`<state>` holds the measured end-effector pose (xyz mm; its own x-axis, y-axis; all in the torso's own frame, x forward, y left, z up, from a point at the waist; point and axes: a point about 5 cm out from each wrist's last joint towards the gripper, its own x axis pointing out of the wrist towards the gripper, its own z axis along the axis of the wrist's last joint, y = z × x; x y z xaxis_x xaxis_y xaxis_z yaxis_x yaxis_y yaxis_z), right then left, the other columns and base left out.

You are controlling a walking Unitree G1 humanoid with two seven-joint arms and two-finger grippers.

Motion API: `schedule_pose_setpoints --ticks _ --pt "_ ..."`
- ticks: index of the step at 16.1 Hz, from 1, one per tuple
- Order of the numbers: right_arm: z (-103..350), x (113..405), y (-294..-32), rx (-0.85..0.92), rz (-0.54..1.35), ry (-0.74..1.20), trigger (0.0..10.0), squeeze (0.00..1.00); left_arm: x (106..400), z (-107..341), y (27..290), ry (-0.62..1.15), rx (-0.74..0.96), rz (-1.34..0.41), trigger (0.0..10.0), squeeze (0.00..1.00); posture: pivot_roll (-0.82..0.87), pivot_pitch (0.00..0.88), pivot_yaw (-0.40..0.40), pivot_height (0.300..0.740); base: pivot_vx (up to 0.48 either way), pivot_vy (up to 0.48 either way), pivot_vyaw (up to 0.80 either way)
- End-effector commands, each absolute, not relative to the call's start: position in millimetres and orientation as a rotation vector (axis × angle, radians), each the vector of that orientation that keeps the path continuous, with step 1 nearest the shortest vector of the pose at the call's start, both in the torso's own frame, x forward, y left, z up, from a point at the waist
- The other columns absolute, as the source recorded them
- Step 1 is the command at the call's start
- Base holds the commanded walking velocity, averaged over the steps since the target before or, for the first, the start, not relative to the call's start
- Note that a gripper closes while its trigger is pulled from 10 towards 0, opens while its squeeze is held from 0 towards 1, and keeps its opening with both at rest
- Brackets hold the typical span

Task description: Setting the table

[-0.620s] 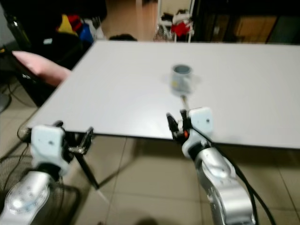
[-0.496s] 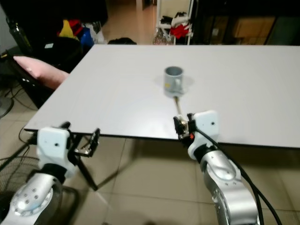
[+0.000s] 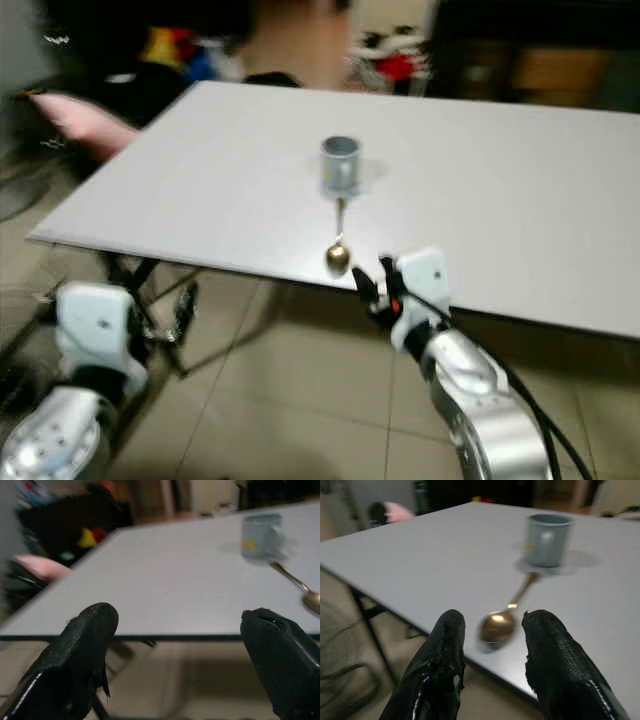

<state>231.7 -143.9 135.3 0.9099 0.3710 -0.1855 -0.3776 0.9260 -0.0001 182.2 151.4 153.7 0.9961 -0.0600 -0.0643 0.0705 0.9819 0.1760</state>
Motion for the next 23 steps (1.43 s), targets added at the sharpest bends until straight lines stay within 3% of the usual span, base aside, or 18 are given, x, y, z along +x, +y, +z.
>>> schedule_pose_setpoints --ticks 1,8,16,23 --pt "140 234 -140 -0.018 0.404 0.172 10.0 0.0 184 153 156 0.063 0.223 -0.047 10.0 0.0 -0.05 0.0 0.064 0.74 0.0 0.0 0.8" --pt "143 240 -143 0.049 0.443 0.156 10.0 0.0 182 161 158 0.04 0.215 -0.013 10.0 0.0 -0.02 0.0 0.065 0.74 0.0 0.0 0.8" --pt "144 238 -147 0.093 0.32 0.128 10.0 0.0 192 160 168 0.037 0.277 0.006 10.0 0.0 -0.04 0.0 0.087 0.74 0.0 0.0 0.8" --pt "142 236 -144 0.094 0.38 0.153 10.0 0.0 192 162 162 0.029 0.264 -0.014 10.0 0.0 -0.04 0.0 0.074 0.74 0.0 0.0 0.8"
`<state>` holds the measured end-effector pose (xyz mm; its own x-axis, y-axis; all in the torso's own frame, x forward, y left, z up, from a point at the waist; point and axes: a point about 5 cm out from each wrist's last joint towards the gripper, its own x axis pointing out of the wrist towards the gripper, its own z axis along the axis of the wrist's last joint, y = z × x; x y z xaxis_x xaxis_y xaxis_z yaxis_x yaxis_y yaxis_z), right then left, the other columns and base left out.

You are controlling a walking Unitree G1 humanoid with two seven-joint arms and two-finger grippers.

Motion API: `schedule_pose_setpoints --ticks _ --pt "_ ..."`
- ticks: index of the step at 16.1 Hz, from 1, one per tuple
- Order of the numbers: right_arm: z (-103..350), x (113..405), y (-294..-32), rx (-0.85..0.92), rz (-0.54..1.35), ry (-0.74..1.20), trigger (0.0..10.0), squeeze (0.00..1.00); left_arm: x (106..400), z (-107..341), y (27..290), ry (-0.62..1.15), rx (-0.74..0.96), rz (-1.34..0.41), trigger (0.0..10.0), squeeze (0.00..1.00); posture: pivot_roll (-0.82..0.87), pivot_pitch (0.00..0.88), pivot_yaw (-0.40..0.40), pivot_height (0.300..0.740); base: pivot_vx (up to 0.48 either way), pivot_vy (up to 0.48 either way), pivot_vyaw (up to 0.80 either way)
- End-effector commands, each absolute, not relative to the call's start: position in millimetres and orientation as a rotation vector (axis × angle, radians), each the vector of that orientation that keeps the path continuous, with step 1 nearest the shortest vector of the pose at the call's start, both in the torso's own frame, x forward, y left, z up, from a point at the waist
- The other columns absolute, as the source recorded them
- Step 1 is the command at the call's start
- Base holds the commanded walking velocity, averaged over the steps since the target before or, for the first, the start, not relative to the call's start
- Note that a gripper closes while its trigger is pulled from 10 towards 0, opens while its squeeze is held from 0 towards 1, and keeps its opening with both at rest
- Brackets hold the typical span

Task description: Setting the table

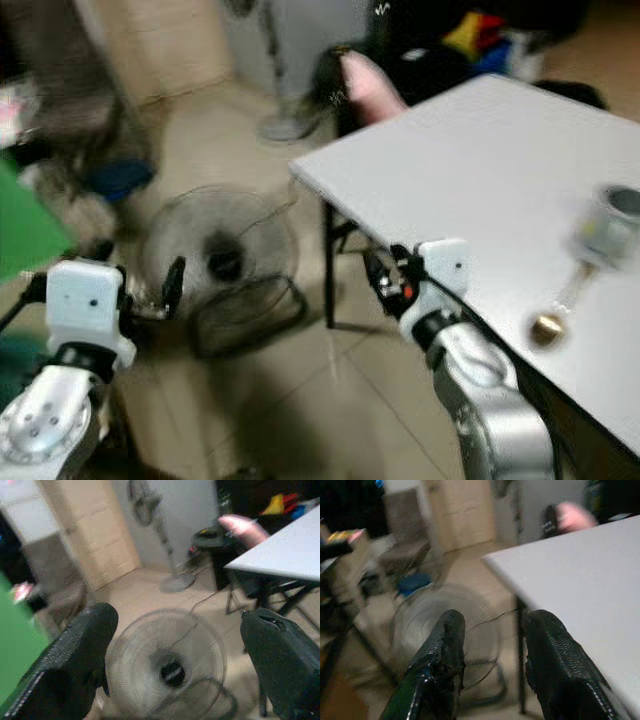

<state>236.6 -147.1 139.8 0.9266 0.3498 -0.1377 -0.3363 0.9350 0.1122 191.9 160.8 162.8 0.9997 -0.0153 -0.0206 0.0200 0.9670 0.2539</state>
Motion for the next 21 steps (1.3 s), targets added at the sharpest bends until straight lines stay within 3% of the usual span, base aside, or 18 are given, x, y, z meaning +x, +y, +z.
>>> schedule_pose_setpoints --ticks 1,12,21 --pt "142 236 -143 0.095 0.383 0.153 10.0 0.0 191 162 162 0.028 0.264 -0.013 10.0 0.0 -0.03 0.0 0.07 0.74 0.0 0.0 0.8" --pt "143 240 -136 0.157 0.388 0.135 10.0 0.0 190 172 168 0.008 0.265 0.012 10.0 0.0 0.0 0.0 0.067 0.74 0.0 0.0 0.8" --pt "144 246 -133 0.167 0.403 0.136 10.0 0.0 188 171 168 0.022 0.272 0.016 10.0 0.0 0.01 0.0 0.046 0.74 0.0 0.385 0.8"
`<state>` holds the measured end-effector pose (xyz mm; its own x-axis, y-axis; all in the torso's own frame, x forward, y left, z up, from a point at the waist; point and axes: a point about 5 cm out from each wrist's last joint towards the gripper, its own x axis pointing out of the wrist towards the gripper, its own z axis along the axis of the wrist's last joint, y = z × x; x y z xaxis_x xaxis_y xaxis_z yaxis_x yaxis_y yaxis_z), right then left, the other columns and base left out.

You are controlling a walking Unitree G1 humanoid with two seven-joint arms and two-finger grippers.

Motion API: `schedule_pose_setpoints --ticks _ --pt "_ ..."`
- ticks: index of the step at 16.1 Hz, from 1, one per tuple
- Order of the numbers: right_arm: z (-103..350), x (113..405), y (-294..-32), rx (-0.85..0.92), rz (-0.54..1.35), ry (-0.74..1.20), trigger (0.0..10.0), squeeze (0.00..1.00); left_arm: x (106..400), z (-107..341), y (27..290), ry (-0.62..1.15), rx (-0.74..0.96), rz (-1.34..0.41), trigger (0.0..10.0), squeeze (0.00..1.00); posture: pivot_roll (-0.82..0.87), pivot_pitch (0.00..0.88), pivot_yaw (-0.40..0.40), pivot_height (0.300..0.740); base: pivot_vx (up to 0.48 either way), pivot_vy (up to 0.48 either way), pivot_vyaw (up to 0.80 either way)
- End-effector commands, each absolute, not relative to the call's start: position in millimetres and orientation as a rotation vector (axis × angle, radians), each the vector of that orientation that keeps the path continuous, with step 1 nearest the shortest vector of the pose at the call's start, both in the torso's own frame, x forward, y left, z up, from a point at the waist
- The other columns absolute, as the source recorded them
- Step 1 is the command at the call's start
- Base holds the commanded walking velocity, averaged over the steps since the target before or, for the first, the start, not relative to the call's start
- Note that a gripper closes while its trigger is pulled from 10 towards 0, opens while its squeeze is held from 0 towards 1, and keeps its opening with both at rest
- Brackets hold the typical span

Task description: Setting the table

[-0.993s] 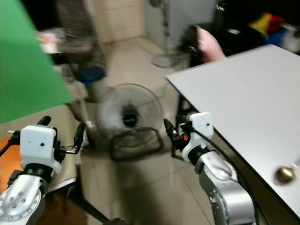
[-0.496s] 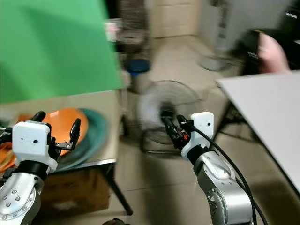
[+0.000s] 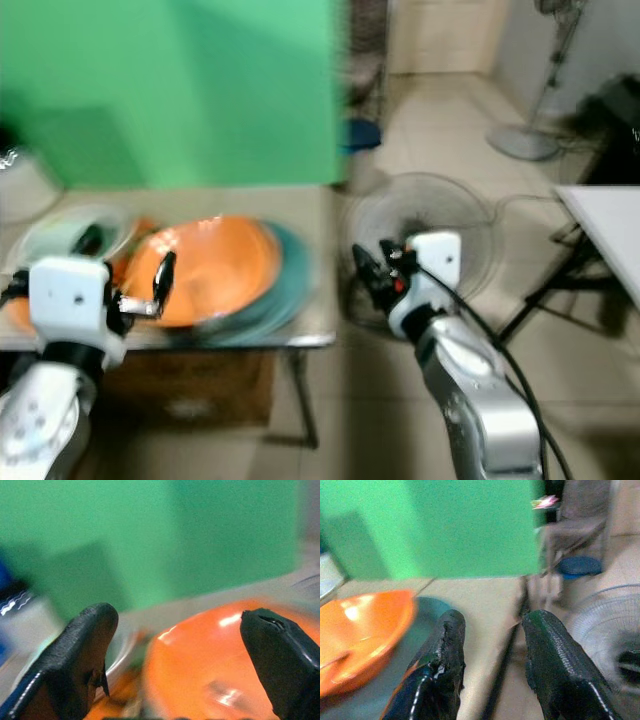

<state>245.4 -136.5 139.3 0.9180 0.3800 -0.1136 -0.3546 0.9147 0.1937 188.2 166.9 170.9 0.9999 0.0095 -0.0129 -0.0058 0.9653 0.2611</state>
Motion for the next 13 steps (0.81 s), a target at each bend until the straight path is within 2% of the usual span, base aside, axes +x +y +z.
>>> schedule_pose_setpoints --ticks 1,6,9,13 --pt "146 247 -132 0.169 0.407 0.132 10.0 0.0 188 170 169 0.024 0.275 0.017 10.0 0.0 0.01 0.0 0.043 0.74 0.0 0.349 0.8" --pt "157 253 -130 0.162 0.429 0.112 10.0 0.0 187 169 170 0.029 0.287 0.016 10.0 0.0 0.01 0.0 0.037 0.74 0.0 0.349 0.8" --pt "170 269 -129 0.083 0.387 0.141 10.0 0.0 191 169 168 0.034 0.31 -0.024 10.0 0.0 0.01 0.0 0.031 0.74 0.0 0.0 0.0" --pt "181 278 -127 0.067 0.41 0.16 10.0 0.0 196 170 167 0.028 0.264 -0.02 10.0 0.0 0.0 0.0 0.018 0.74 0.0 0.0 0.0"
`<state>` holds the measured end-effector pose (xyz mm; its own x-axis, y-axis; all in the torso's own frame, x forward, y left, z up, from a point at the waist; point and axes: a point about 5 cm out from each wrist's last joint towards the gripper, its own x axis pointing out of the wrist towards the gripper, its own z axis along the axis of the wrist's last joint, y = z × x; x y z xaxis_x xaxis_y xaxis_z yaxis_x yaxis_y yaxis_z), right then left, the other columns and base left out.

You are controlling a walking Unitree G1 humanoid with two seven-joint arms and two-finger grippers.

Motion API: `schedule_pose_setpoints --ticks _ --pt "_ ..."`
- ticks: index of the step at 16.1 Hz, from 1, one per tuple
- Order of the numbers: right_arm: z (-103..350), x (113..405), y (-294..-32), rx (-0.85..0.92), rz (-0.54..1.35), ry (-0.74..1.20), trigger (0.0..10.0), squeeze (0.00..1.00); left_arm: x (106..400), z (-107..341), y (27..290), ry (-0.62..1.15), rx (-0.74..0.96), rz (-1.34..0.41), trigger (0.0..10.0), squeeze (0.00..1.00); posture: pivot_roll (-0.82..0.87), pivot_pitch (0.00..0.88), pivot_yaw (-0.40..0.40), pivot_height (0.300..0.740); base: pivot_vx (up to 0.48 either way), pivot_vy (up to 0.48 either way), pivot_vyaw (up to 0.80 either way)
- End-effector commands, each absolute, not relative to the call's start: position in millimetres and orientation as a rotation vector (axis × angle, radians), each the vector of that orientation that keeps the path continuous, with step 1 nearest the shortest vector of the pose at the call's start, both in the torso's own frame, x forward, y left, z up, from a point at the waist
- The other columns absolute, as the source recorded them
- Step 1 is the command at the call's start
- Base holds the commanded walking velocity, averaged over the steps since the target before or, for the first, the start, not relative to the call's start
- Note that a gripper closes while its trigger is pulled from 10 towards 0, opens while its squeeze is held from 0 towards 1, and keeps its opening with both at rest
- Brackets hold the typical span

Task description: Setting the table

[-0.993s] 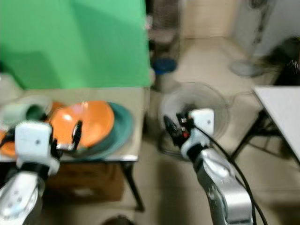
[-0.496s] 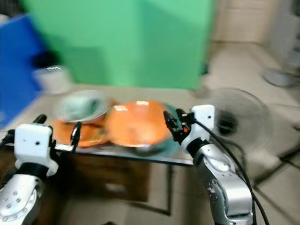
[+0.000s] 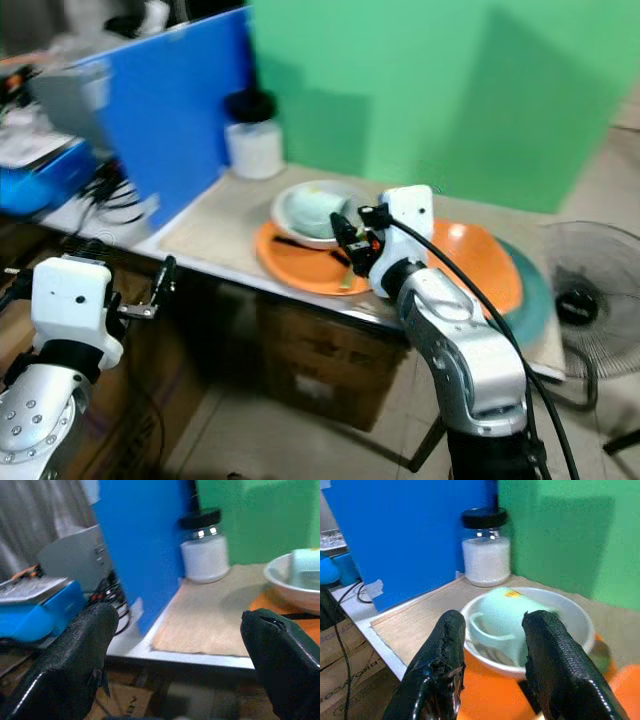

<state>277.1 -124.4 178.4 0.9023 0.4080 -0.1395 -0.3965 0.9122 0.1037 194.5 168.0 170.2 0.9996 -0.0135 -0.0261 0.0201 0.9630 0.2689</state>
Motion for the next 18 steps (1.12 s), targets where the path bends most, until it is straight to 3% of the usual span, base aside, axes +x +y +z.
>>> schedule_pose_setpoints --ticks 1,7,10,18 --pt "178 279 -128 0.085 0.4 0.175 10.0 0.0 198 170 169 0.028 0.267 -0.004 10.0 0.0 0.0 0.0 0.017 0.74 0.0 0.0 0.0" --pt "164 279 -135 0.157 0.287 0.222 10.0 0.0 205 172 176 0.03 0.237 0.024 10.0 0.0 0.01 0.0 0.02 0.74 0.142 0.0 -0.2" --pt "174 280 -136 0.149 0.308 0.191 10.0 0.0 206 173 170 0.019 0.258 -0.04 10.0 0.0 0.01 0.0 0.022 0.74 0.298 0.0 0.0" --pt "178 264 -148 0.17 0.312 0.17 10.0 0.0 209 188 152 -0.041 0.255 -0.227 10.0 0.0 0.0 0.0 0.037 0.74 0.253 0.0 -0.44"
